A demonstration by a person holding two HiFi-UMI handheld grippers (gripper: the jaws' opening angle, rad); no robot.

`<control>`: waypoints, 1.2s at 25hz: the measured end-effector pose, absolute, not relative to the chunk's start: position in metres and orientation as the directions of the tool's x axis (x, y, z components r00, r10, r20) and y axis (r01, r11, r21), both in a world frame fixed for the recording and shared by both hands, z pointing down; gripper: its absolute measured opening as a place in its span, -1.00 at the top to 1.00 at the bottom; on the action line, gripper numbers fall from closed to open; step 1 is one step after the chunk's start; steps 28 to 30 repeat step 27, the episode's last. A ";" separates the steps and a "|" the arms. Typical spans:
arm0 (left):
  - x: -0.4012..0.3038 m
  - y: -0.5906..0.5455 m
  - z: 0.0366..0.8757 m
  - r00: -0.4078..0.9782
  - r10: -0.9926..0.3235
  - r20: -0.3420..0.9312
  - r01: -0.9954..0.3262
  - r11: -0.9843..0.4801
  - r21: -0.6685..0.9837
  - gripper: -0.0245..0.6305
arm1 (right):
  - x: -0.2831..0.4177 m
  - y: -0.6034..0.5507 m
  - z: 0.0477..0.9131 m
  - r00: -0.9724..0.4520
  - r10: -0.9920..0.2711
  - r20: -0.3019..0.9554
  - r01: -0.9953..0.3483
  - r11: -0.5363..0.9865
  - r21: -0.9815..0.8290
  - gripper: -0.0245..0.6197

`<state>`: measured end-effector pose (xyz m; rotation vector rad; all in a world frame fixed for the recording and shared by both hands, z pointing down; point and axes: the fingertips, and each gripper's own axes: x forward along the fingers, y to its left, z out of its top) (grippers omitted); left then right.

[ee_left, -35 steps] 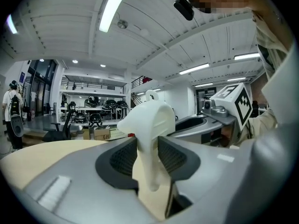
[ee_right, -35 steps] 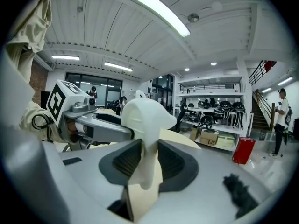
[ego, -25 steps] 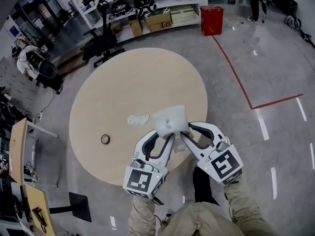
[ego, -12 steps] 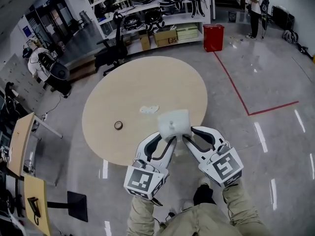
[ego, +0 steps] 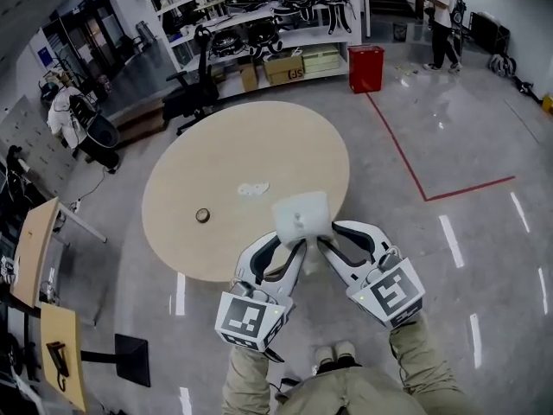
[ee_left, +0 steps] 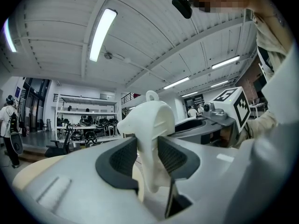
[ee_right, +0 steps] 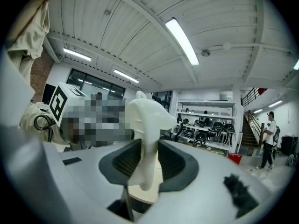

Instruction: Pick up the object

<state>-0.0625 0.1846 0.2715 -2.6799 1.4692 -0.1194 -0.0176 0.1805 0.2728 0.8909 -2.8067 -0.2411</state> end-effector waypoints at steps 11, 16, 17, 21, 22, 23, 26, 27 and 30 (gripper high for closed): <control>-0.030 0.195 0.256 0.549 -0.836 0.006 -0.826 -0.543 -0.150 0.48 | 0.014 0.191 0.256 -0.790 -0.606 0.088 -0.578 0.786 0.219 0.57; -0.025 0.197 0.253 0.550 -0.835 -0.002 -0.825 -0.543 -0.157 0.48 | 0.019 0.194 0.252 -0.794 -0.604 0.069 -0.578 0.785 0.224 0.56; -0.024 0.197 0.252 0.551 -0.835 -0.003 -0.824 -0.543 -0.158 0.48 | 0.020 0.194 0.250 -0.792 -0.607 0.070 -0.580 0.783 0.225 0.56; -0.021 0.194 0.251 0.549 -0.836 -0.003 -0.825 -0.541 -0.163 0.48 | 0.024 0.191 0.252 -0.794 -0.604 0.068 -0.578 0.786 0.220 0.56; -0.021 0.194 0.251 0.548 -0.837 -0.002 -0.826 -0.540 -0.164 0.48 | 0.024 0.190 0.253 -0.798 -0.599 0.066 -0.575 0.789 0.218 0.56; -0.021 0.193 0.251 0.547 -0.837 -0.001 -0.826 -0.539 -0.164 0.48 | 0.024 0.190 0.252 -0.800 -0.596 0.064 -0.572 0.791 0.218 0.56; -0.021 0.191 0.251 0.544 -0.839 0.001 -0.827 -0.537 -0.164 0.48 | 0.023 0.189 0.250 -0.804 -0.591 0.060 -0.566 0.793 0.225 0.56; -0.021 0.191 0.251 0.544 -0.839 0.002 -0.828 -0.536 -0.164 0.48 | 0.023 0.188 0.250 -0.805 -0.591 0.059 -0.565 0.793 0.227 0.57; -0.021 0.191 0.251 0.544 -0.839 0.002 -0.828 -0.536 -0.164 0.48 | 0.023 0.188 0.250 -0.805 -0.591 0.059 -0.565 0.793 0.227 0.57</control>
